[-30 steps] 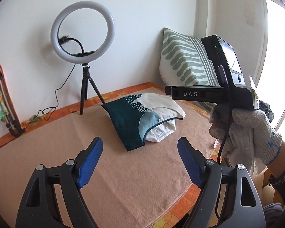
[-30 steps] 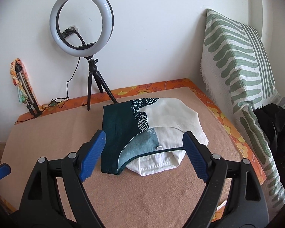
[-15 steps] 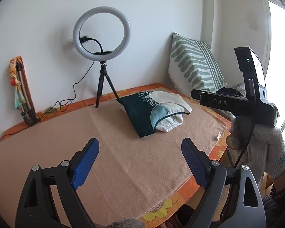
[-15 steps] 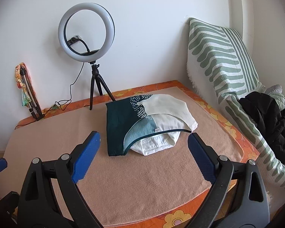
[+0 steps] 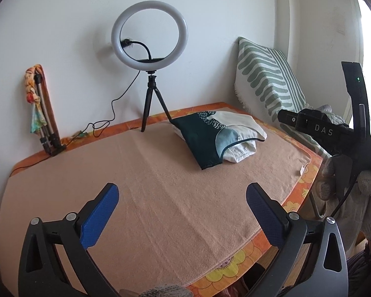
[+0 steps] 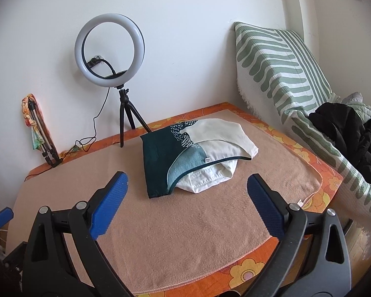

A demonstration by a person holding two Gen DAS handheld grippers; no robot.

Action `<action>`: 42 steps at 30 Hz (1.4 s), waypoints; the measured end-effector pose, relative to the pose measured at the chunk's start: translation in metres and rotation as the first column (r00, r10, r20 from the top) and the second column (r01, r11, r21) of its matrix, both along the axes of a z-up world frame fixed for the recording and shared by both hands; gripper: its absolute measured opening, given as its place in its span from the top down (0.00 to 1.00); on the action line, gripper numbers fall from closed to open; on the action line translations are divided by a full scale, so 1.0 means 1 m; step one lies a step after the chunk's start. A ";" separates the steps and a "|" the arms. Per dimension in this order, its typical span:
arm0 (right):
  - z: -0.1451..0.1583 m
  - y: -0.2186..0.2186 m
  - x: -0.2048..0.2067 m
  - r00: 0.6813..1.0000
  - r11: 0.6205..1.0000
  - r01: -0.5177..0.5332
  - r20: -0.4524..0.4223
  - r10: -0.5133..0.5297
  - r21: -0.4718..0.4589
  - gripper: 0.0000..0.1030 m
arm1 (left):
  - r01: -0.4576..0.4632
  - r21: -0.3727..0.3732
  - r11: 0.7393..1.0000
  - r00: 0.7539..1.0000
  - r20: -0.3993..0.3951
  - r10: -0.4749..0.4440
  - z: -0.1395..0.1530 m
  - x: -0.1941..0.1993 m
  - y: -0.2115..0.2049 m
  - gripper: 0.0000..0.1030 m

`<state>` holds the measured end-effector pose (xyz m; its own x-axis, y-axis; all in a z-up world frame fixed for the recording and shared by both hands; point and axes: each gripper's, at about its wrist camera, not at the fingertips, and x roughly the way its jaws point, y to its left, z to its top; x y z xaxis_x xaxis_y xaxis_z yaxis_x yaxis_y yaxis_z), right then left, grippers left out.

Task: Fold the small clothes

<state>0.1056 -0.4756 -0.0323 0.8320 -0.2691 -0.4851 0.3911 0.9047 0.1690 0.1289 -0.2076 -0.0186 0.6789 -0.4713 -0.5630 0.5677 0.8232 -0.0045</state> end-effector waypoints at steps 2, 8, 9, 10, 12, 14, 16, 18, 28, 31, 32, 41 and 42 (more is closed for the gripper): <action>0.001 0.002 -0.003 1.000 1.000 0.014 0.028 -0.014 0.003 0.00 | -0.005 0.022 1.000 1.000 0.004 0.005 -0.004 0.001 0.002 0.00; -0.002 0.011 0.001 1.000 0.999 0.010 0.019 -0.009 -0.039 0.00 | -0.029 0.049 0.998 0.998 0.049 0.027 -0.012 -0.001 0.012 0.00; -0.003 0.011 0.002 1.000 0.999 0.012 0.017 -0.011 -0.038 0.00 | -0.033 0.051 0.998 0.998 0.064 0.030 -0.012 -0.003 0.013 0.01; -0.004 0.012 0.002 1.000 0.999 0.012 0.014 -0.012 -0.037 0.00 | -0.039 0.055 0.998 0.997 0.075 0.035 -0.013 -0.004 0.014 0.01; -0.006 0.014 0.003 1.000 0.999 0.012 0.009 -0.012 -0.046 0.00 | -0.042 0.064 0.997 0.996 0.079 0.037 -0.013 -0.004 0.014 0.00; -0.008 0.016 0.003 1.000 0.997 0.019 0.008 -0.019 -0.070 0.00 | -0.046 0.068 0.997 0.996 0.077 0.041 -0.013 -0.004 0.015 0.00; -0.012 0.019 0.003 1.000 0.996 0.021 0.002 -0.021 -0.086 0.00 | -0.057 0.075 0.996 0.995 0.087 0.051 -0.013 -0.004 0.015 0.01; -0.016 0.019 0.005 1.000 0.996 0.020 -0.011 -0.021 -0.086 0.00 | -0.061 0.075 0.995 0.994 0.090 0.055 -0.013 -0.005 0.015 0.00; -0.027 0.013 0.009 0.998 0.996 0.045 -0.035 -0.048 -0.080 0.00 | -0.053 0.074 0.996 0.995 0.089 0.046 -0.012 -0.007 0.014 0.00; -0.028 0.011 0.010 0.998 0.996 0.048 -0.039 -0.051 -0.071 0.00 | -0.048 0.080 0.996 0.996 0.084 0.042 -0.012 -0.008 0.014 0.00; -0.029 0.011 0.010 0.998 0.997 0.046 -0.041 -0.049 -0.068 0.00 | -0.048 0.078 0.996 0.996 0.084 0.041 -0.012 -0.008 0.014 0.00; -0.030 0.010 0.010 0.998 0.996 0.049 -0.044 -0.052 -0.073 0.00 | -0.038 0.081 0.996 0.996 0.086 0.031 -0.011 -0.011 0.012 0.01; -0.030 0.010 0.010 0.998 0.996 0.051 -0.041 -0.055 -0.074 0.00 | -0.040 0.082 0.996 0.995 0.090 0.032 -0.011 -0.011 0.012 0.00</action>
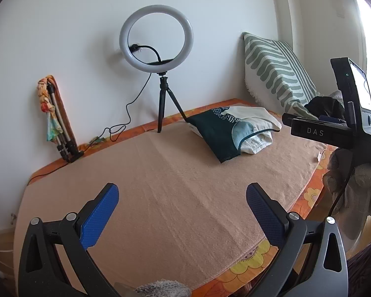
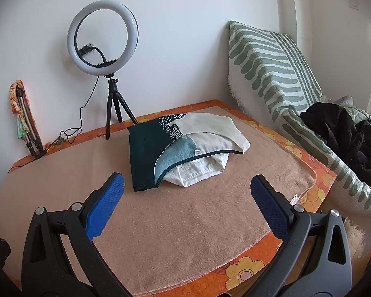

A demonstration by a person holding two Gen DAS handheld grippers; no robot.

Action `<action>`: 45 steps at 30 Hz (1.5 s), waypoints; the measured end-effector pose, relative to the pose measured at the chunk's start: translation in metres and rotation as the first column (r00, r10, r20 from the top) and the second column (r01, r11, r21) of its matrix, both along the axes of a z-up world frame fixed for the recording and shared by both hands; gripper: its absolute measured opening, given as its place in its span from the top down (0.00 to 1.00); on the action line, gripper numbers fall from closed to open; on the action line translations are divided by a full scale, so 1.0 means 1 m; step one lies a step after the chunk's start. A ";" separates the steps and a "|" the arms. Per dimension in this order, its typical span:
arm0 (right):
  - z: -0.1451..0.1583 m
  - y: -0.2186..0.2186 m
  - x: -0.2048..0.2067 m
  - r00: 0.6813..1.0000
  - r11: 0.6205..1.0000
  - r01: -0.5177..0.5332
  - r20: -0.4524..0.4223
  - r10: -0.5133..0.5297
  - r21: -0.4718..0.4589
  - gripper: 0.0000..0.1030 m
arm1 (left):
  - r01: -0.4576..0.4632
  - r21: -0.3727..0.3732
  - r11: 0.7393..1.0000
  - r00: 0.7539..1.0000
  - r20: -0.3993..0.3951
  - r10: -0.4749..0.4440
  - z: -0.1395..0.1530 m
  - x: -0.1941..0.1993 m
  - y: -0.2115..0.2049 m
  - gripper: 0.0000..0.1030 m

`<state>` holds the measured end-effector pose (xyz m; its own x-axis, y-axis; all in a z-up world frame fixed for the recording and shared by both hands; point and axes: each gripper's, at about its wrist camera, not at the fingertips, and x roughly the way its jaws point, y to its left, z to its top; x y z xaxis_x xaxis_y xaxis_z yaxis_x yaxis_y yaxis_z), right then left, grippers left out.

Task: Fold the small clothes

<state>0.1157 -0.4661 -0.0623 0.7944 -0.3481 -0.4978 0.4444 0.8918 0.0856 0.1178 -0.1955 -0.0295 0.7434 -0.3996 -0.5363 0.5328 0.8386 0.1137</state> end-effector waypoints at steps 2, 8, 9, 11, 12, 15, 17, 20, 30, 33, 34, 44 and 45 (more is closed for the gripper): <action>0.000 -0.001 -0.001 1.000 1.000 0.004 0.002 -0.004 0.001 0.00 | 0.000 -0.004 1.000 1.000 0.001 0.000 0.001 -0.001 0.000 0.01; -0.002 -0.004 0.000 1.000 1.000 0.006 -0.002 -0.006 0.021 0.00 | 0.009 -0.006 1.000 1.000 0.004 -0.009 0.002 -0.004 -0.001 0.00; -0.002 -0.004 0.000 1.000 1.000 0.005 -0.003 -0.005 0.019 0.00 | 0.010 -0.007 1.000 1.000 0.005 -0.010 0.003 -0.005 0.000 0.00; -0.001 -0.004 -0.001 1.000 1.000 0.007 -0.001 -0.007 0.021 0.00 | 0.012 -0.007 1.000 1.000 0.008 -0.012 0.003 -0.006 -0.001 0.01; -0.001 -0.004 -0.001 1.000 1.000 0.007 -0.001 -0.007 0.021 0.00 | 0.010 -0.008 1.000 1.000 0.010 -0.010 0.004 -0.006 -0.001 0.00; -0.001 -0.004 0.000 1.000 1.000 0.004 -0.001 -0.004 0.020 0.00 | 0.012 -0.007 1.000 1.000 0.010 -0.011 0.004 -0.007 -0.001 0.01; -0.001 -0.004 0.000 1.000 1.000 0.006 0.001 -0.006 0.015 0.00 | 0.010 -0.007 1.000 1.000 0.010 -0.009 0.004 -0.007 -0.001 0.00; -0.001 -0.004 0.000 1.000 1.000 0.007 0.002 -0.007 0.022 0.00 | 0.009 -0.008 1.000 1.000 0.008 -0.009 0.004 -0.006 0.000 0.00; -0.001 -0.005 0.001 1.000 1.000 0.010 0.000 -0.010 0.023 0.00 | 0.015 -0.004 1.000 1.000 0.014 -0.015 0.004 -0.009 -0.002 0.00; 0.000 -0.006 0.000 1.000 1.000 0.013 0.001 -0.013 0.029 0.00 | 0.015 -0.004 1.000 1.000 0.016 -0.015 0.004 -0.010 -0.002 0.01; -0.001 -0.006 0.000 1.000 1.000 0.011 0.000 -0.011 0.026 0.00 | 0.014 -0.004 1.000 1.000 0.015 -0.014 0.004 -0.010 -0.002 0.01; 0.000 -0.007 0.001 1.000 0.999 0.014 0.001 -0.014 0.038 0.00 | 0.017 -0.003 1.000 1.000 0.018 -0.017 0.003 -0.013 -0.002 0.00; 0.000 -0.007 0.001 1.000 0.999 0.015 0.001 -0.015 0.035 0.00 | 0.018 0.000 1.000 1.000 0.016 -0.018 0.003 -0.013 -0.002 0.00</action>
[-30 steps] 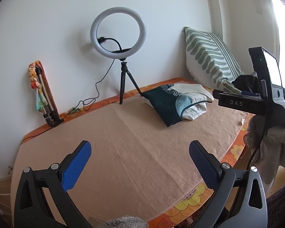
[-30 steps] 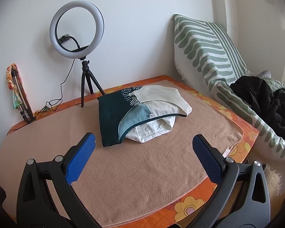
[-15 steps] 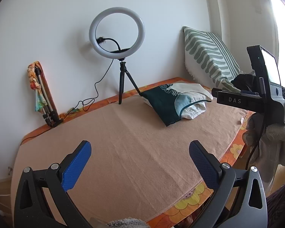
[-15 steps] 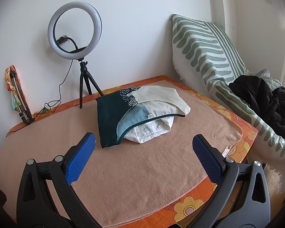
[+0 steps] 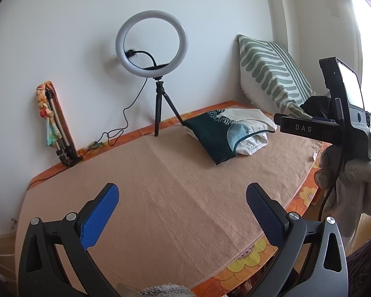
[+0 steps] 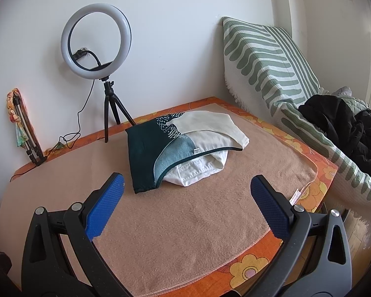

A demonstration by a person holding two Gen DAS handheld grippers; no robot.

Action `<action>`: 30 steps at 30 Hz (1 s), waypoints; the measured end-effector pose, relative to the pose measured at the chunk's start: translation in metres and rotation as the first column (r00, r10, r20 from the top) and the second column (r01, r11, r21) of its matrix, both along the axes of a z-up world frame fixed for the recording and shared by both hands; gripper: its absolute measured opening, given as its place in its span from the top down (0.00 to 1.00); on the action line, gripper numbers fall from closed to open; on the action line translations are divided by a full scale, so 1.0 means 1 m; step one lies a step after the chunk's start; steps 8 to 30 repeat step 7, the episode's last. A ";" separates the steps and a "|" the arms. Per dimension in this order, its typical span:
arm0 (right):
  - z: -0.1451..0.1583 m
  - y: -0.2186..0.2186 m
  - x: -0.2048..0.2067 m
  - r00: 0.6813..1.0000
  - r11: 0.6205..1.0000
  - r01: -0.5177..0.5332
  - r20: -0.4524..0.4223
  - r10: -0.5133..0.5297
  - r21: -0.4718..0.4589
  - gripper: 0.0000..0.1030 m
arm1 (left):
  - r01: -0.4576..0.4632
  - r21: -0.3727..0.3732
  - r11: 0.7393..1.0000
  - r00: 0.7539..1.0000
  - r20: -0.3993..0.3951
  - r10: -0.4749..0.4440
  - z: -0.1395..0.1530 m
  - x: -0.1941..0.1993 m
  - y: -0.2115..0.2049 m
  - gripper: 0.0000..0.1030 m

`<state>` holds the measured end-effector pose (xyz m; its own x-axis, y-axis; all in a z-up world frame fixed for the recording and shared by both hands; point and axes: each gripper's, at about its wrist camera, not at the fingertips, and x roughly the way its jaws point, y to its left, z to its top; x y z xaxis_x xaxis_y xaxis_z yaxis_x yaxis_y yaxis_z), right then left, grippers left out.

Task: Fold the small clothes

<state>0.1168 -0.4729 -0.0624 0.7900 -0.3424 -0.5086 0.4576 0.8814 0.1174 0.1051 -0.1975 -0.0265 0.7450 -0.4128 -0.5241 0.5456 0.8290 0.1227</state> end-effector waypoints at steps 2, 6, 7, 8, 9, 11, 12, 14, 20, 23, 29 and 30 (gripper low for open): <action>0.000 0.001 0.000 1.000 1.000 0.001 0.000 -0.001 -0.002 0.00 | -0.001 -0.002 1.000 1.000 0.005 0.001 0.000 -0.001 0.001 0.00; 0.001 0.003 0.000 1.000 1.000 0.000 -0.001 0.000 -0.001 0.00 | 0.007 -0.016 1.000 1.000 -0.030 -0.008 -0.002 0.005 0.004 0.01; 0.001 0.004 0.000 1.000 1.000 0.001 -0.001 -0.001 -0.001 0.00 | 0.002 -0.016 1.000 0.999 -0.034 -0.003 -0.002 0.006 0.005 0.01; 0.001 0.004 0.000 1.000 1.000 0.001 -0.001 -0.001 -0.001 0.00 | 0.002 -0.016 1.000 0.999 -0.034 -0.003 -0.002 0.006 0.005 0.01; 0.001 0.004 0.000 1.000 1.000 0.001 -0.001 -0.001 -0.001 0.00 | 0.002 -0.016 1.000 0.999 -0.034 -0.003 -0.002 0.006 0.005 0.01; 0.001 0.004 0.000 1.000 1.000 0.001 -0.001 -0.001 -0.001 0.00 | 0.002 -0.016 1.000 0.999 -0.034 -0.003 -0.002 0.006 0.005 0.01; 0.001 0.004 0.000 1.000 1.000 0.001 -0.001 -0.001 -0.001 0.00 | 0.002 -0.016 1.000 0.999 -0.034 -0.003 -0.002 0.006 0.005 0.01; 0.001 0.004 0.000 1.000 1.000 0.001 -0.001 -0.001 -0.001 0.00 | 0.002 -0.016 1.000 0.999 -0.034 -0.003 -0.002 0.006 0.005 0.01; 0.001 0.004 0.000 1.000 1.000 0.001 -0.001 -0.001 -0.001 0.00 | 0.002 -0.016 1.000 0.999 -0.034 -0.003 -0.002 0.006 0.005 0.01; 0.001 0.004 0.000 1.000 1.000 0.001 -0.001 -0.001 -0.001 0.00 | 0.002 -0.016 1.000 0.999 -0.034 -0.003 -0.002 0.006 0.005 0.01; 0.001 0.004 0.000 1.000 1.000 0.001 -0.001 -0.001 -0.001 0.00 | 0.002 -0.016 1.000 0.999 -0.034 -0.003 -0.002 0.006 0.005 0.01; 0.001 0.004 0.000 1.000 1.000 0.001 -0.001 -0.001 -0.001 0.00 | 0.002 -0.016 1.000 0.999 -0.034 -0.003 -0.002 0.006 0.005 0.01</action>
